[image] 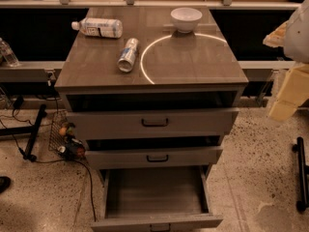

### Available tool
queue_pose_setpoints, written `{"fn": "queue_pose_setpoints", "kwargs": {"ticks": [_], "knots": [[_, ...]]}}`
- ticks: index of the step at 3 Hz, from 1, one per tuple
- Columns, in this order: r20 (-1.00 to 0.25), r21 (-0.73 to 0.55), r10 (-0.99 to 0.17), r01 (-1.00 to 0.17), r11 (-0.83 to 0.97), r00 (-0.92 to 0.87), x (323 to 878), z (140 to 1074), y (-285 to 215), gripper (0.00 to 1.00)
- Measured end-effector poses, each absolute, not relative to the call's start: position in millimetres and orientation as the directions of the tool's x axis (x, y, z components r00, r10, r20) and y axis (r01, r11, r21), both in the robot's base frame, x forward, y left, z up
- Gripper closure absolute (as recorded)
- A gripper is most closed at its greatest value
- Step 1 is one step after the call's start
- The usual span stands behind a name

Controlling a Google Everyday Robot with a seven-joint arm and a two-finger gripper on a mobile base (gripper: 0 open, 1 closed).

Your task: Close bottom drawer

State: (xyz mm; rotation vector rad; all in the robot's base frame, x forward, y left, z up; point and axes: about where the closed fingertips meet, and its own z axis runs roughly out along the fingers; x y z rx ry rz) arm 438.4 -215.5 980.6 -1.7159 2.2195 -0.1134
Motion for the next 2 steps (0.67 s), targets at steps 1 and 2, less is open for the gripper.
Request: {"fn": "queue_pose_setpoints", "kwargs": {"ticks": [1, 2], "knots": [[-0.211, -0.263, -0.953, -0.926, 0.270, -0.218, 438.4, 980.6, -215.5, 0.00], [-0.217, -0.250, -0.955, -0.935, 0.253, -0.201, 433.0, 955.2, -219.8, 0.00]]}}
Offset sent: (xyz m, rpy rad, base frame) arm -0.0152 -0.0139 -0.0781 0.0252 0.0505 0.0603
